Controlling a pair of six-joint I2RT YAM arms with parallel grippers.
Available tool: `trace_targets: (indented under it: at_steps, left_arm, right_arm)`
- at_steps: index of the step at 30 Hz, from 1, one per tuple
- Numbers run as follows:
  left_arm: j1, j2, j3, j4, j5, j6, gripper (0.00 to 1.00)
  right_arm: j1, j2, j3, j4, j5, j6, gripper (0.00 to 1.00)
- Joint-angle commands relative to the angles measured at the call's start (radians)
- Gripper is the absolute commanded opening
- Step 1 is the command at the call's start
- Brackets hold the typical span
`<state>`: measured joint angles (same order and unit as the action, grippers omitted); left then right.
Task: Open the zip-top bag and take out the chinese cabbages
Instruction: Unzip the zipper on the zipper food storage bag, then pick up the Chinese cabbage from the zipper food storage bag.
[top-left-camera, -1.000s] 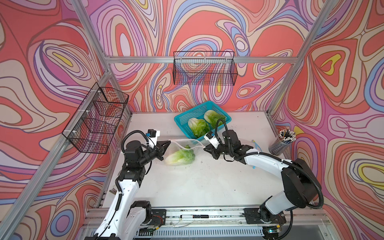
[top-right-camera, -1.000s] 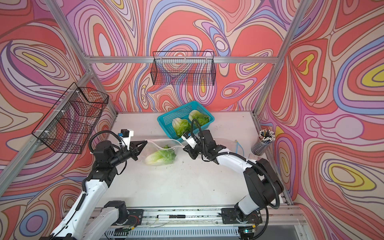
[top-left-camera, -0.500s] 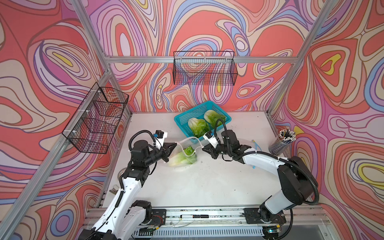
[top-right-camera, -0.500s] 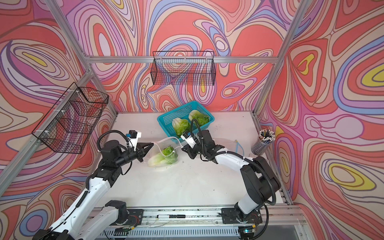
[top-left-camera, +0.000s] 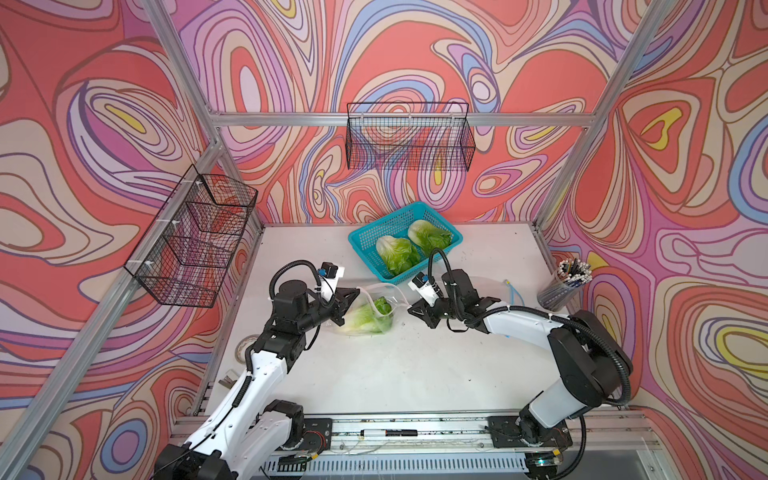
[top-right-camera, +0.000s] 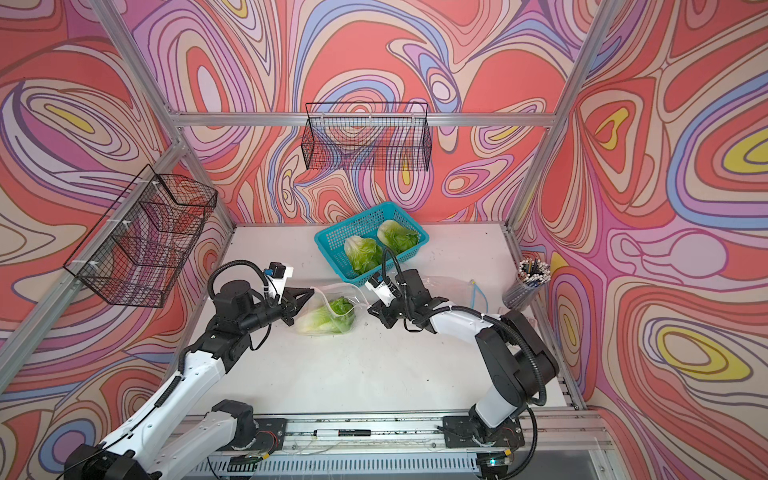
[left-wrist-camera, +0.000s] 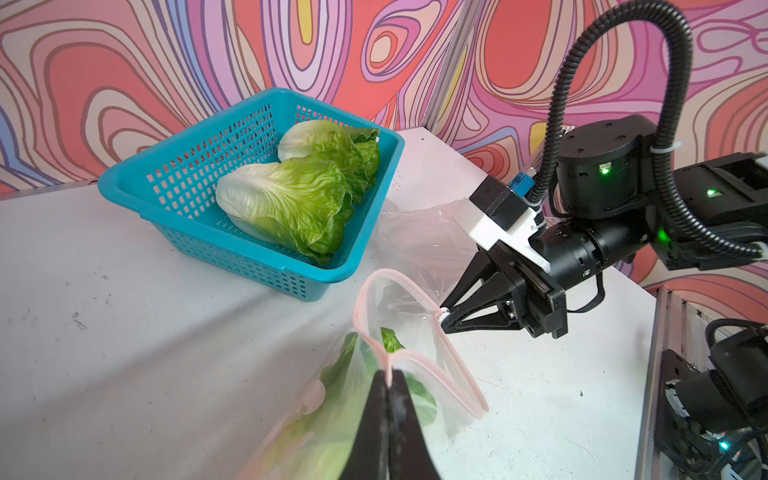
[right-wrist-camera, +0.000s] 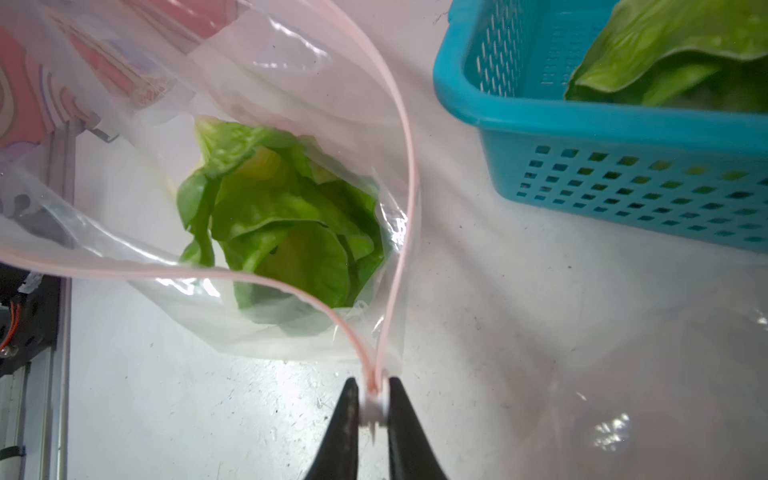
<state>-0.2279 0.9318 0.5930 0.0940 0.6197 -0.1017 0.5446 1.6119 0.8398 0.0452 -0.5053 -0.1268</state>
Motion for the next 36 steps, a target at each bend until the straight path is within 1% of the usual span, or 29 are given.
trace_targets:
  at_steps: [1, 2, 4, 10, 13, 17, 20, 23, 25, 30, 36]
  left_arm:
    - [-0.014, 0.013, -0.009, -0.027, 0.005, 0.020, 0.00]
    - [-0.018, 0.015, -0.008, -0.031, 0.002, 0.021, 0.00]
    - [-0.025, 0.019, -0.010, -0.031, -0.001, 0.023, 0.00]
    - [-0.041, 0.034, -0.006, -0.037, -0.006, 0.031, 0.00]
    - [-0.048, 0.034, -0.002, -0.047, -0.009, 0.038, 0.00]
    - [-0.052, 0.033, -0.002, -0.053, -0.011, 0.044, 0.00]
    - [-0.055, 0.033, -0.004, -0.051, -0.015, 0.045, 0.00]
    - [-0.059, 0.035, -0.003, -0.053, -0.015, 0.049, 0.00]
    - [-0.061, 0.036, -0.002, -0.061, -0.020, 0.054, 0.00]
    - [-0.065, 0.036, 0.000, -0.070, -0.030, 0.066, 0.00]
    - [-0.068, 0.042, 0.009, -0.079, -0.038, 0.079, 0.00]
  right_arm:
    - [-0.003, -0.040, -0.033, 0.006, 0.006, 0.004, 0.25]
    - [-0.003, -0.048, -0.040, 0.007, 0.011, 0.003, 0.30]
    - [-0.003, -0.057, -0.045, -0.007, 0.021, -0.006, 0.36]
    - [-0.004, -0.079, -0.042, -0.039, 0.039, -0.013, 0.41]
    - [-0.008, -0.123, -0.039, -0.062, 0.054, -0.006, 0.44]
    - [-0.025, -0.161, -0.008, -0.100, 0.024, 0.027, 0.48]
    - [-0.026, -0.125, 0.059, -0.158, -0.040, 0.070, 0.48]
    - [-0.025, -0.074, 0.091, -0.132, -0.127, 0.154, 0.45]
    - [-0.026, -0.048, 0.100, -0.099, -0.163, 0.207, 0.42]
    - [-0.026, -0.020, 0.096, -0.021, -0.208, 0.299, 0.40]
    - [-0.026, 0.025, 0.116, -0.016, -0.229, 0.343, 0.37]
